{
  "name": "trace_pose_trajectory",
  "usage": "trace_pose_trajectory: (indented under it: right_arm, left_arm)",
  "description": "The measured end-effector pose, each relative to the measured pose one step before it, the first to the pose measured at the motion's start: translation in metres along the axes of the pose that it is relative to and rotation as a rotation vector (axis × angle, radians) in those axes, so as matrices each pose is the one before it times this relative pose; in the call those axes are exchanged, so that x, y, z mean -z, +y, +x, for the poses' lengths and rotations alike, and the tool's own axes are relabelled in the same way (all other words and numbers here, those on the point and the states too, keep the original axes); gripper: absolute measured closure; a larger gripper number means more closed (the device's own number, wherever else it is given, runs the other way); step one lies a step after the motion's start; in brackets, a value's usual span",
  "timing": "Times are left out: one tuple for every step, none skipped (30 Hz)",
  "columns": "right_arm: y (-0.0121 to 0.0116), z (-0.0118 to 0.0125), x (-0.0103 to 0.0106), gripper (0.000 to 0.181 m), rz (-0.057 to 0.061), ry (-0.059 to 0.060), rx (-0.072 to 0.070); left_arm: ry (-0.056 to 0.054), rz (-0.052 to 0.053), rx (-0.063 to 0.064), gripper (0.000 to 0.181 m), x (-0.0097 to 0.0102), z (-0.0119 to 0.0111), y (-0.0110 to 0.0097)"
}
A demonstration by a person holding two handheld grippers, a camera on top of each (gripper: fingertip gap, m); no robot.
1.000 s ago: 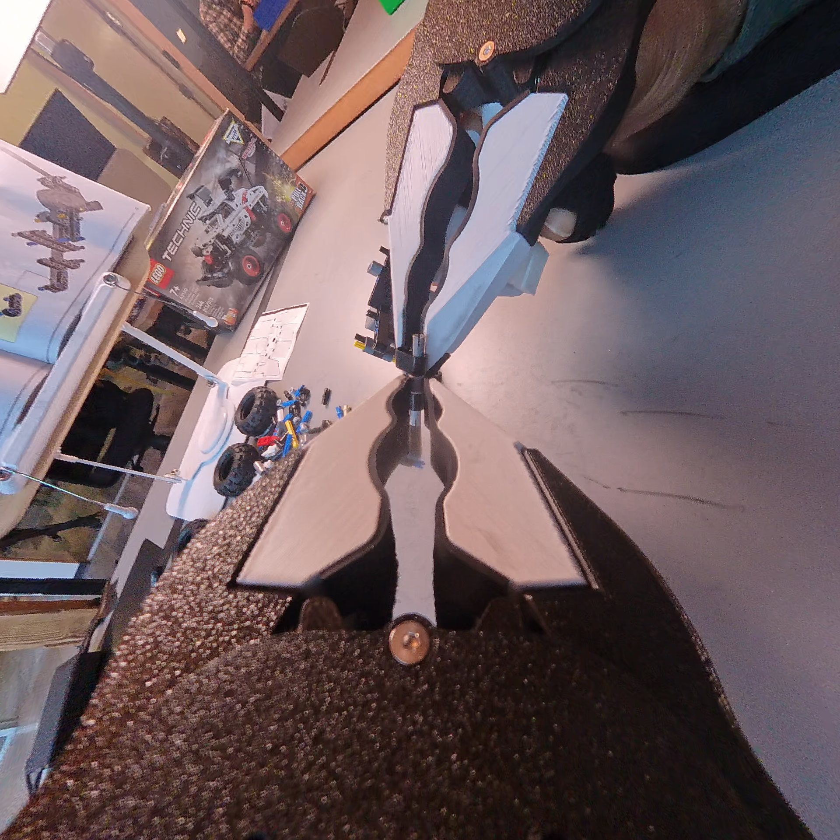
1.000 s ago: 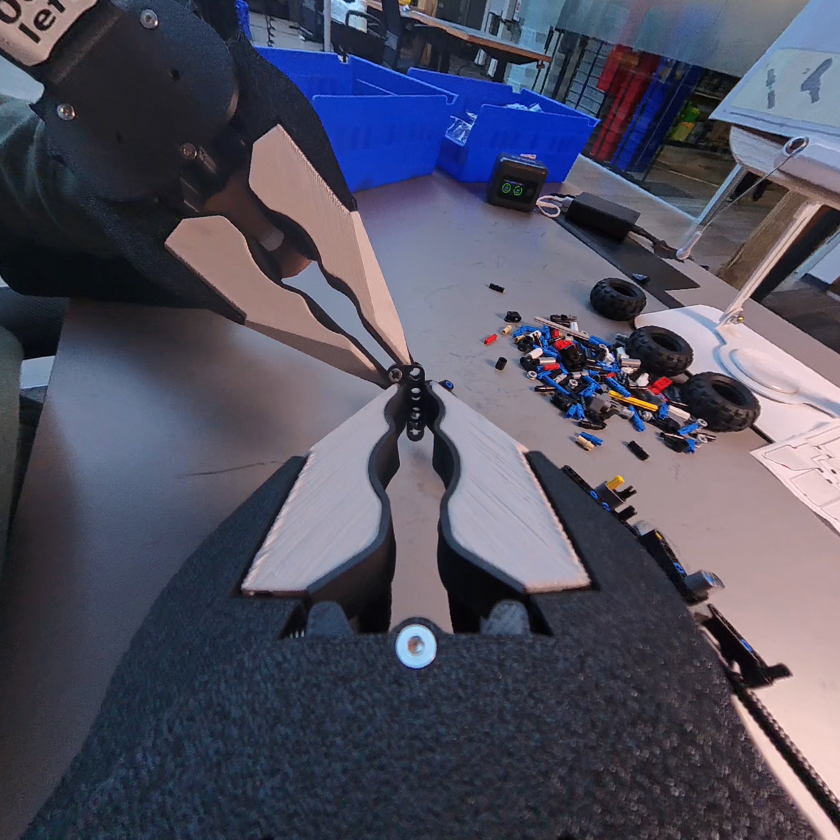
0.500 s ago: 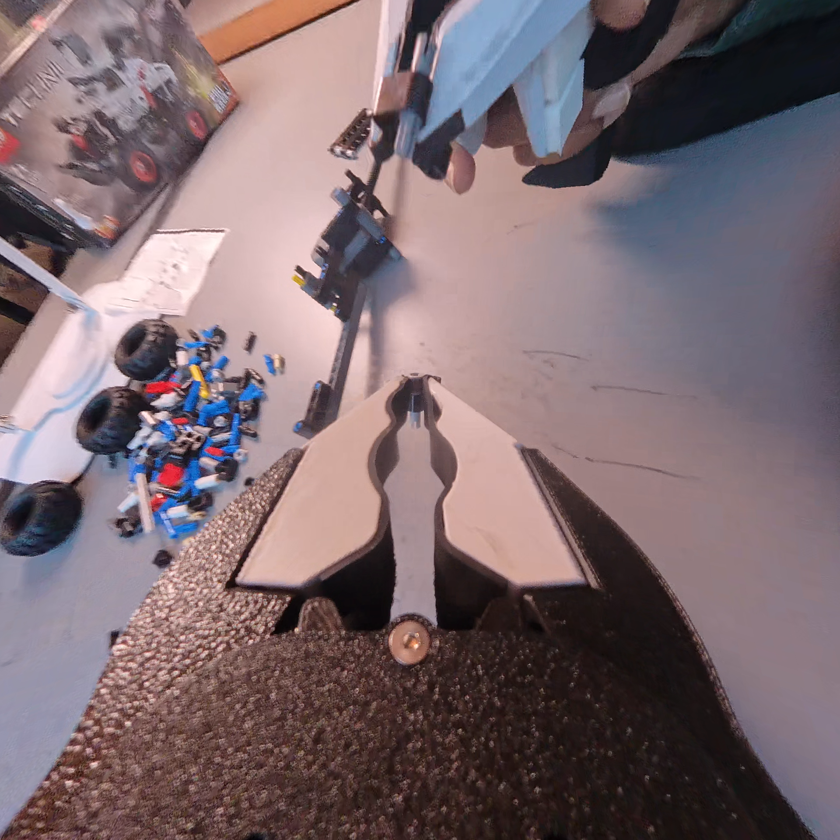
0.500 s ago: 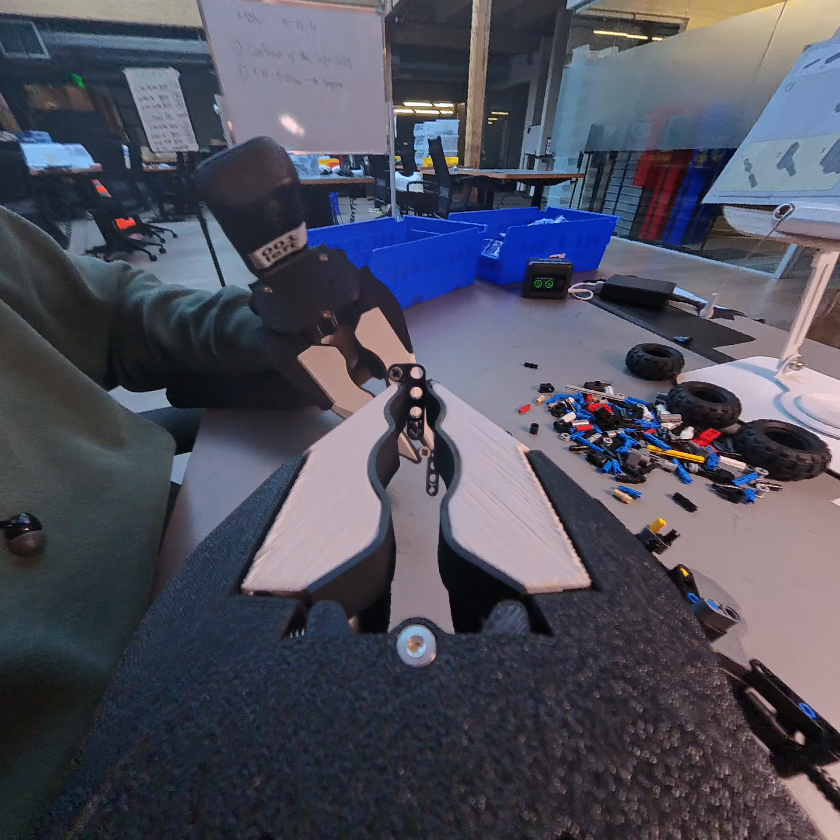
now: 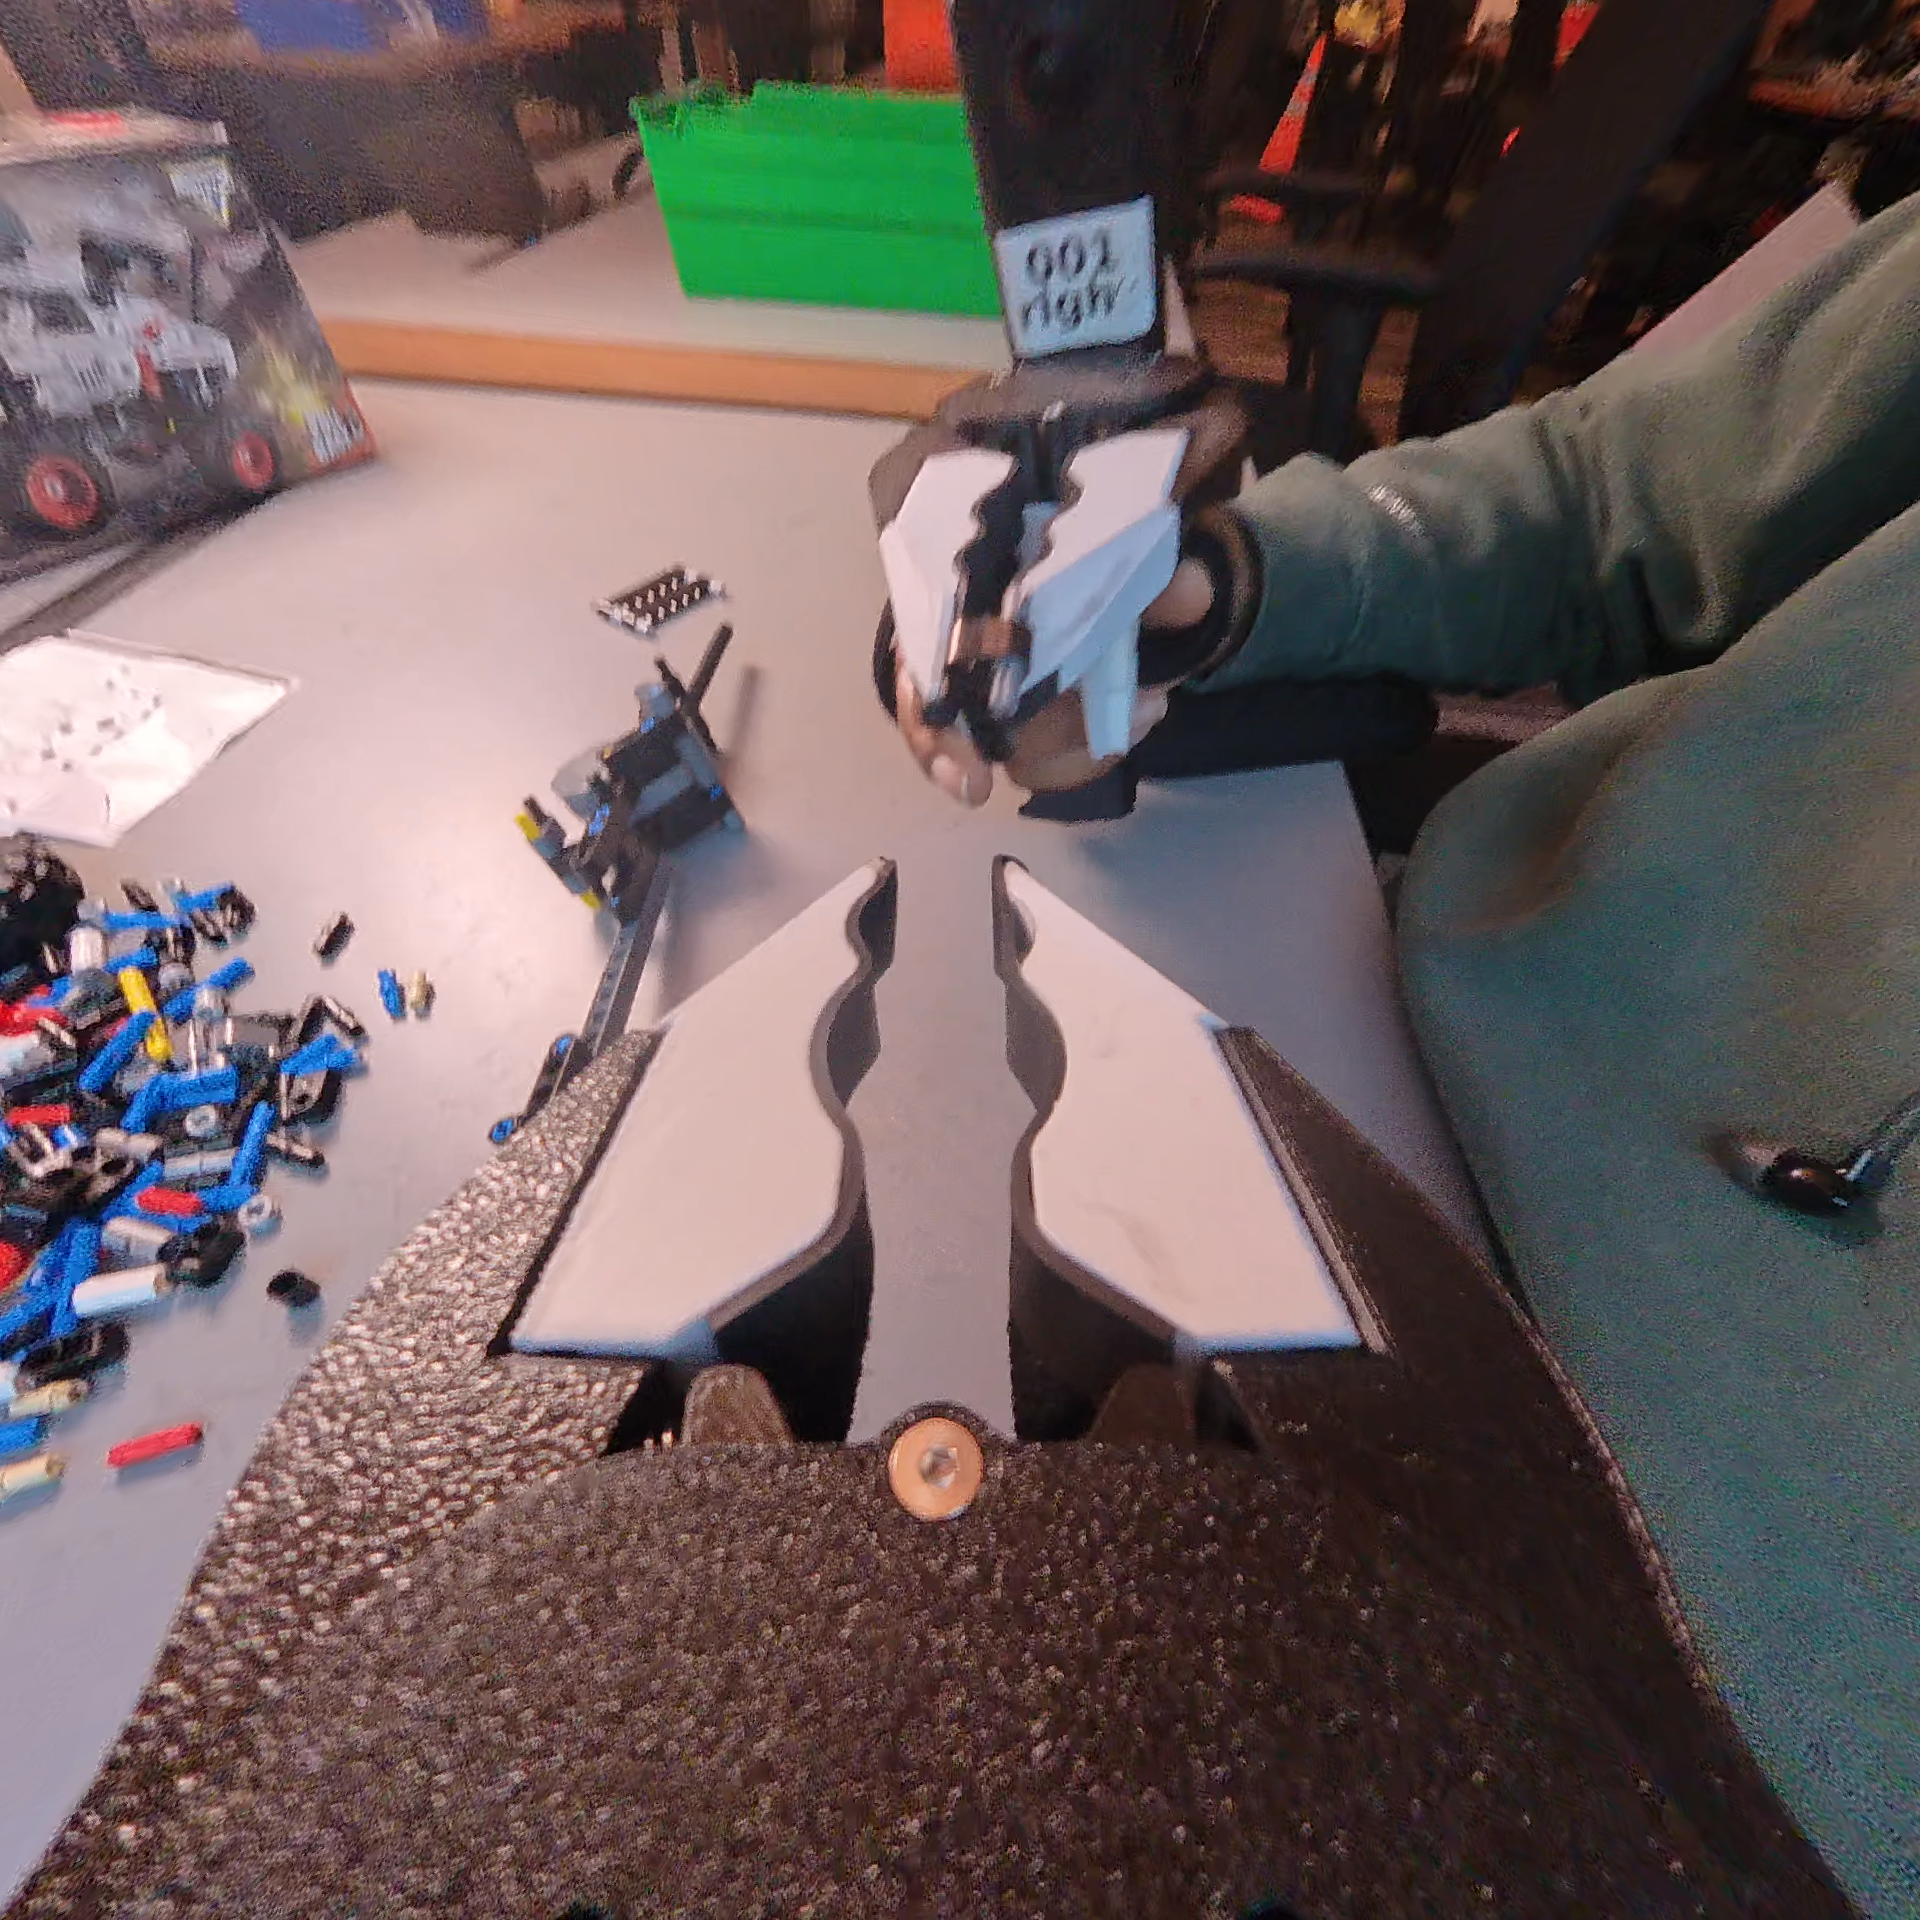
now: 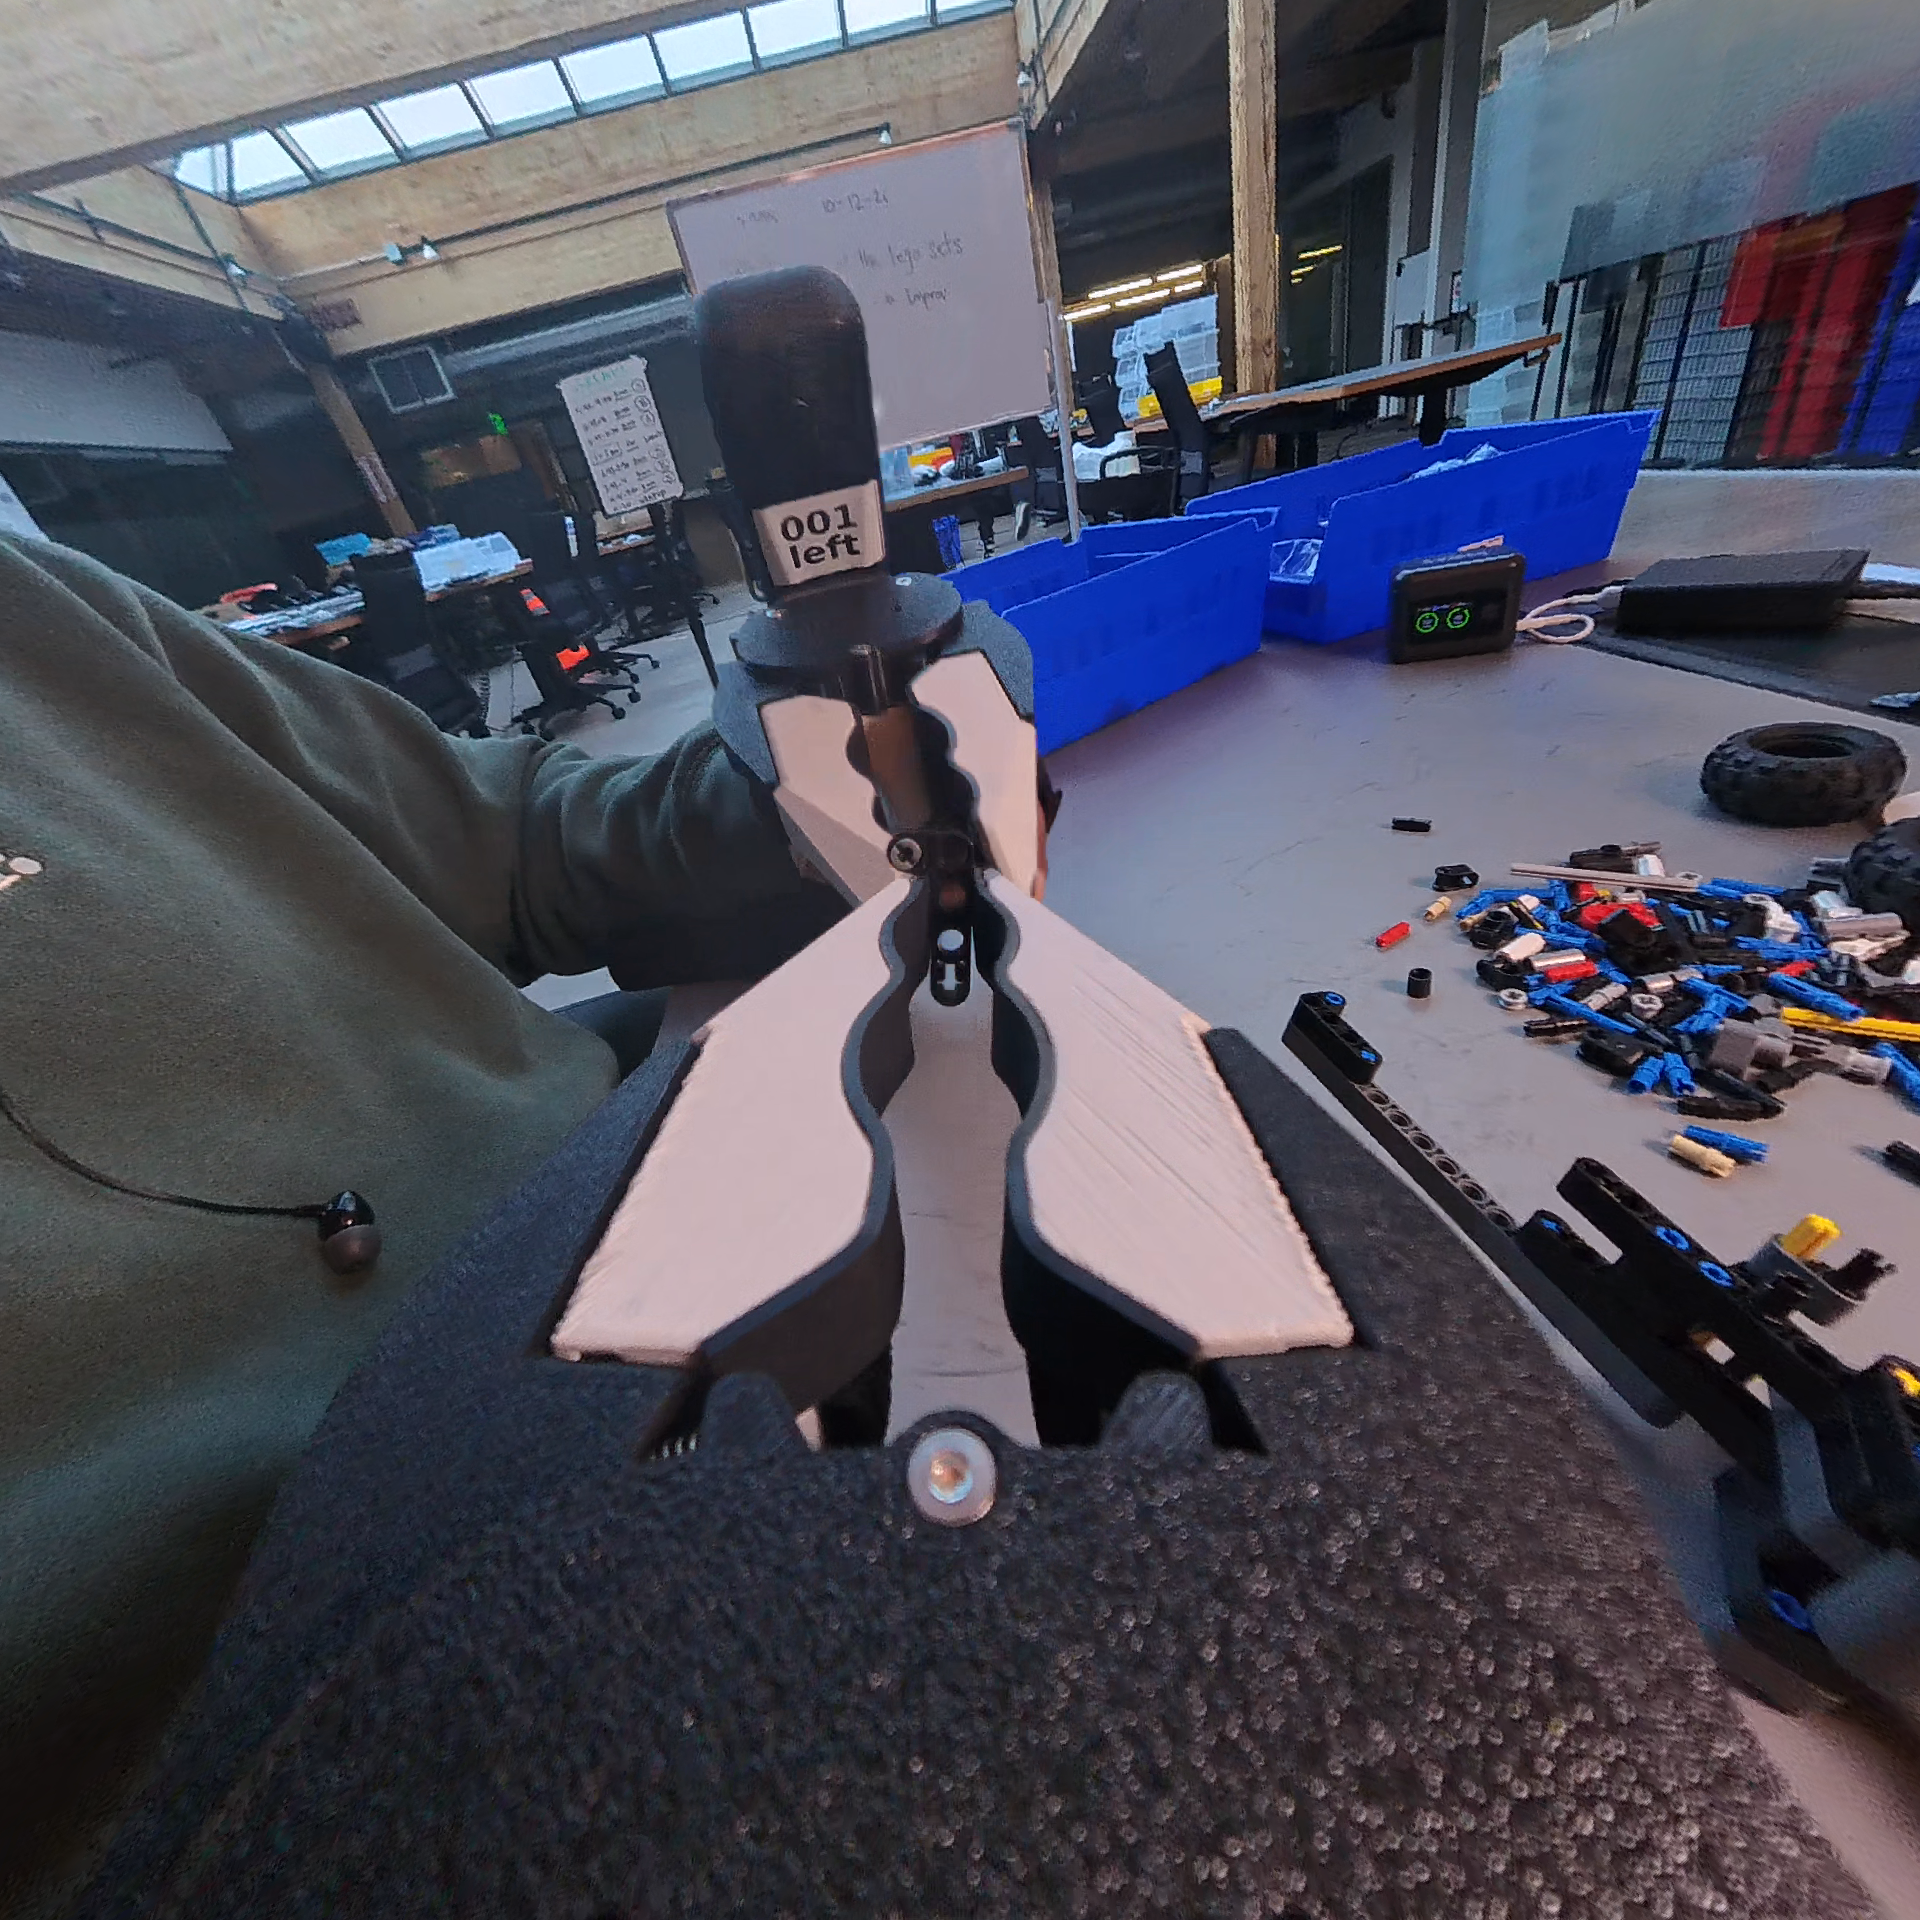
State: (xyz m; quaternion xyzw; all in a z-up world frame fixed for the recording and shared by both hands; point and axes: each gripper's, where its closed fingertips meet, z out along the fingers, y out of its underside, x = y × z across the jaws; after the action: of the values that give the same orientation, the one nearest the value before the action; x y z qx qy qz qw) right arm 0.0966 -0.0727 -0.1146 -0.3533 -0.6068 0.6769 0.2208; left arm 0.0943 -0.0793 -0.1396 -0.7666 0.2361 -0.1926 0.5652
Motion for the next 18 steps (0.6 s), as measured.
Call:
trace_pose_trajectory:
  right_arm:
    - [0.00196, -0.00033, -0.00125, 0.174, -0.0088, -0.0012, 0.0042]
    - [0.00196, -0.00037, -0.00126, 0.174, -0.0087, -0.0005, 0.0043]
    - [0.00149, -0.00083, -0.00118, 0.174, -0.0050, -0.0038, 0.0008]
    - [0.00089, -0.00135, -0.00108, 0.174, -0.0018, -0.0087, -0.0060]
    - [0.00021, -0.00143, -0.00085, 0.174, 0.0018, -0.0104, -0.0088]
    - [-0.00010, -0.00124, -0.00047, 0.174, 0.0026, -0.0096, -0.0076]
    - [0.00032, -0.00080, -0.00030, 0.175, -0.0007, -0.0065, -0.0042]
    - [0.00043, -0.00076, -0.00020, 0.174, -0.0012, -0.0054, -0.0030]
    - [0.00051, 0.00007, -0.00009, 0.175, -0.0027, 0.0012, 0.0003]
    - [0.00083, 0.00065, -0.00032, 0.175, -0.0053, 0.0071, 0.0073]
    - [0.00143, 0.00084, -0.00046, 0.175, -0.0080, 0.0096, 0.0136]
    - [0.00161, 0.00063, -0.00080, 0.175, -0.0089, 0.0097, 0.0167]
    - [0.00152, 0.00011, -0.00082, 0.175, -0.0084, 0.0077, 0.0155]
    - [0.00103, 0.00087, -0.00080, 0.175, -0.0070, 0.0139, 0.0198]
    - [0.00011, 0.00097, -0.00021, 0.175, -0.0021, 0.0165, 0.0264]
    - [-0.00081, 0.00110, 0.00008, 0.175, 0.0021, 0.0185, 0.0273]
    - [-0.00068, 0.00192, 0.00018, 0.175, 0.0005, 0.0246, 0.0330]
    - [0.00000, 0.00154, 0.00011, 0.175, -0.0037, 0.0246, 0.0417]
  left_arm:
    - [0.0066, 0.0355, -0.0163, 0.166, 0.00219, 0.00346, -0.00728]
    - [-0.0005, 0.0241, -0.0151, 0.167, 0.00126, 0.00206, -0.00497]
    - [0.0017, 0.0108, -0.0123, 0.168, 0.00033, 0.00167, -0.00209]
    - [-0.0004, 0.0008, -0.0071, 0.169, -0.00012, 0.00088, -0.00014]
    - [0.0012, -0.0035, -0.0049, 0.170, -0.00025, 0.00054, 0.00088]
    - [0.0035, 0.0010, -0.0031, 0.171, -0.00005, 0.00084, 0.00016]
    - [-0.0019, 0.0104, -0.0057, 0.171, 0.00038, 0.00025, -0.00154]
    - [0.0056, 0.0135, -0.0119, 0.171, 0.00055, 0.00182, -0.00245]
    - [0.0092, 0.0112, -0.0103, 0.171, 0.00030, 0.00269, -0.00257]
    - [0.0031, 0.0009, -0.0042, 0.171, -0.00036, 0.00144, -0.00076]
    - [-0.0010, -0.0107, 0.0001, 0.171, -0.00084, 0.00049, 0.00116]
    - [-0.0001, -0.0087, -0.0027, 0.171, -0.00082, 0.00041, 0.00151]
    - [-0.0061, -0.0026, -0.0044, 0.172, -0.00035, -0.00058, 0.00083]
    - [-0.0073, -0.0024, -0.0009, 0.173, -0.00001, -0.00126, 0.00071]
    - [-0.0112, 0.0000, 0.0019, 0.173, 0.00041, -0.00234, 0.00025]
    - [-0.0155, 0.0064, 0.0017, 0.172, 0.00087, -0.00312, -0.00085]
    - [-0.0128, 0.0047, -0.0026, 0.169, 0.00104, -0.00257, -0.00096]
    - [-0.0120, 0.0029, -0.0089, 0.165, 0.00060, -0.00180, -0.00060]
